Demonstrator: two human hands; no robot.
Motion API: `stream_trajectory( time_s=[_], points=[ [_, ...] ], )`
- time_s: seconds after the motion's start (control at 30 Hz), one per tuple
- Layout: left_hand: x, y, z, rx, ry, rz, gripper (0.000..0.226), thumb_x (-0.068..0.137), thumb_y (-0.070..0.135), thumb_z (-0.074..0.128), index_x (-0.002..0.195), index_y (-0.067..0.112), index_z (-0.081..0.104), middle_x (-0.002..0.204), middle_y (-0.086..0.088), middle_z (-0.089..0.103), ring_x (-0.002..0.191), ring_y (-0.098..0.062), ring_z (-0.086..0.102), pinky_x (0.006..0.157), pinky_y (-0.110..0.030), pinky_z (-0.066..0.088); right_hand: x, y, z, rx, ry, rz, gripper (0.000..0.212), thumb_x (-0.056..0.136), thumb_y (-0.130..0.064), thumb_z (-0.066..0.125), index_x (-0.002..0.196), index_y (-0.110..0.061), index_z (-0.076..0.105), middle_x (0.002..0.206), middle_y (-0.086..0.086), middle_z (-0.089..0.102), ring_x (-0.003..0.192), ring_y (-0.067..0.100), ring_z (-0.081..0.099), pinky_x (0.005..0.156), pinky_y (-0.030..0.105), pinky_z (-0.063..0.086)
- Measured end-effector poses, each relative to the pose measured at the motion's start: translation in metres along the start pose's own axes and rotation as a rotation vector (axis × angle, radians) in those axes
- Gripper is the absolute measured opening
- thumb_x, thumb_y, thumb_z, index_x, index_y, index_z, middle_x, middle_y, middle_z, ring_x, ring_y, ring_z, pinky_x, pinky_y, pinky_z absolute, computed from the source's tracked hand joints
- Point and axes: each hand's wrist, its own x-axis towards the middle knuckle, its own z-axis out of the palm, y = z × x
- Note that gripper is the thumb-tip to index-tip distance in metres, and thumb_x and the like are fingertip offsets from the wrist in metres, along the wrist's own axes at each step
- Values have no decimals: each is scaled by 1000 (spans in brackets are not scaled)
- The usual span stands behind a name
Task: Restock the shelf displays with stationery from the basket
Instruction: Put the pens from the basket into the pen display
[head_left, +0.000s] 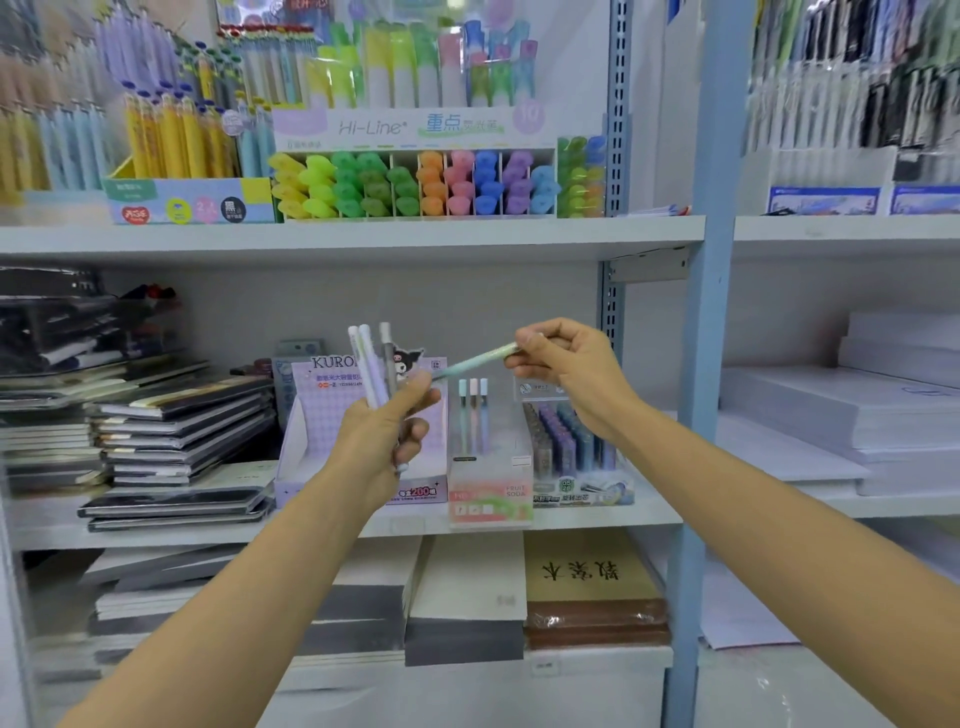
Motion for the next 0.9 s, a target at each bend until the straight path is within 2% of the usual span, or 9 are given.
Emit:
stream_trajectory(
  time_s=[0.13,0.27,0.37,0.53,0.63,0.73,0.8,0.9],
  points=[
    [-7,9,6,-77,64,93,7,85,13,71,92,12,70,59,4,66,36,-3,41,30,-14,24,-13,3,-6,-156,-209,134,14,84,-8,70,97,-2,65,88,15,74,79,23,72,70,26,59],
    [-11,11,12,-58,94,127,19,84,21,73,100,12,70,67,2,67,36,-3,45,31,-15,25,-23,6,-5,-262,-390,182,18,85,-11,71,102,-4,66,95,14,74,88,25,72,75,27,57],
    [-13,10,15,-3,94,154,15,83,24,75,94,14,71,66,1,67,36,-4,46,32,-15,23,-25,5,0,-309,-438,183,16,88,-16,69,99,-4,68,94,12,74,86,22,71,76,25,57],
    [-11,7,19,162,12,192,15,84,19,73,97,11,70,47,5,57,35,-5,42,33,-15,23,-15,-7,15,-366,-264,31,29,96,-34,55,113,-15,68,102,0,73,96,12,68,80,21,55],
    [-12,6,26,234,-76,200,8,82,18,75,88,14,72,46,4,56,36,-6,45,33,-15,25,-10,-13,27,-411,-308,-14,23,95,-32,59,112,-21,69,103,-8,73,99,3,66,80,13,50],
    [-10,4,27,232,-83,212,8,83,21,74,89,16,71,61,-1,66,38,-6,48,34,-14,26,-6,-12,31,-407,-284,-71,16,94,-21,61,106,-14,70,91,-9,73,87,-2,66,73,10,48],
    [-5,5,25,228,-46,191,18,88,28,70,98,14,66,80,-2,74,40,-6,49,33,-15,26,-1,-13,29,-406,-184,-131,14,96,-18,58,104,-14,69,86,-7,69,76,-1,63,67,12,49],
    [2,6,19,155,-41,76,21,93,30,59,104,12,56,95,-5,75,42,-9,50,32,-17,23,9,-14,20,-368,12,-184,12,97,-12,56,102,-11,66,81,2,66,67,4,61,64,18,51]
  ],
)
